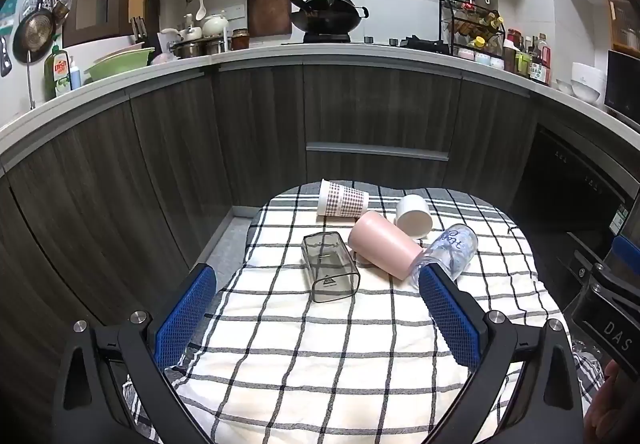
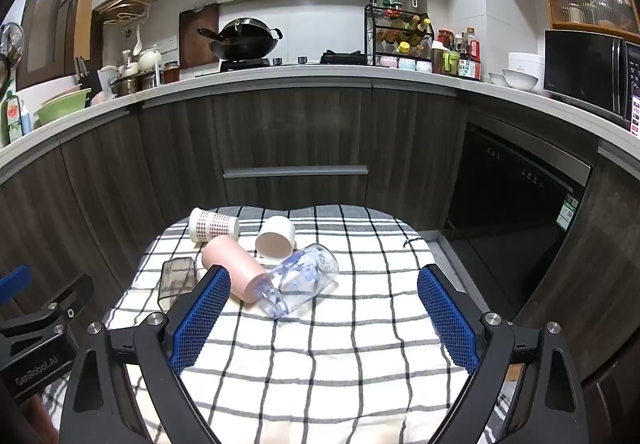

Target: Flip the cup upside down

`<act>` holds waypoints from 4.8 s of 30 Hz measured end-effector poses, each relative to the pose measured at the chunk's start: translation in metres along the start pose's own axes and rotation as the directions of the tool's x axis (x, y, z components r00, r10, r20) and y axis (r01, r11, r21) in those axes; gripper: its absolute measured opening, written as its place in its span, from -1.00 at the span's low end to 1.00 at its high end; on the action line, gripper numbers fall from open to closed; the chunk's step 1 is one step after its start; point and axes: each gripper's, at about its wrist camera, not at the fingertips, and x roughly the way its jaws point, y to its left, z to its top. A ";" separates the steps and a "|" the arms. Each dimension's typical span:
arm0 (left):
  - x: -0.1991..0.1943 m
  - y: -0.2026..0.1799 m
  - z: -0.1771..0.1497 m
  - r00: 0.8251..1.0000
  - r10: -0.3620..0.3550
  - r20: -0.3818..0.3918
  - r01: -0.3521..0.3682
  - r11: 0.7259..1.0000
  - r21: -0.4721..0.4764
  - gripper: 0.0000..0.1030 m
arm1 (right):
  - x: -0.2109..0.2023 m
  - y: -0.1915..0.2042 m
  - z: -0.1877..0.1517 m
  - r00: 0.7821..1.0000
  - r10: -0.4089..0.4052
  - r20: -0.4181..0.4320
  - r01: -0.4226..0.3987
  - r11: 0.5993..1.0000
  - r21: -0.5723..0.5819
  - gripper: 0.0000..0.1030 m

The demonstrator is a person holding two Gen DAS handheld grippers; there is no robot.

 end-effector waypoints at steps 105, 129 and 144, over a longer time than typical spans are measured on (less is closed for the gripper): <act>0.035 0.010 0.000 0.998 0.065 -0.020 -0.066 0.997 -0.051 1.00 | 0.046 0.026 0.007 0.997 0.071 -0.020 -0.073 0.994 -0.085 0.84; 0.115 0.030 0.026 0.949 0.291 -0.122 -0.313 0.913 -0.262 1.00 | 0.234 0.118 0.043 0.779 0.210 -0.591 -0.477 0.809 -0.342 0.78; 0.167 0.035 0.025 0.938 0.286 -0.194 -0.332 0.902 -0.276 1.00 | 0.307 0.158 0.004 0.639 0.076 -0.765 -0.566 0.720 -0.401 0.49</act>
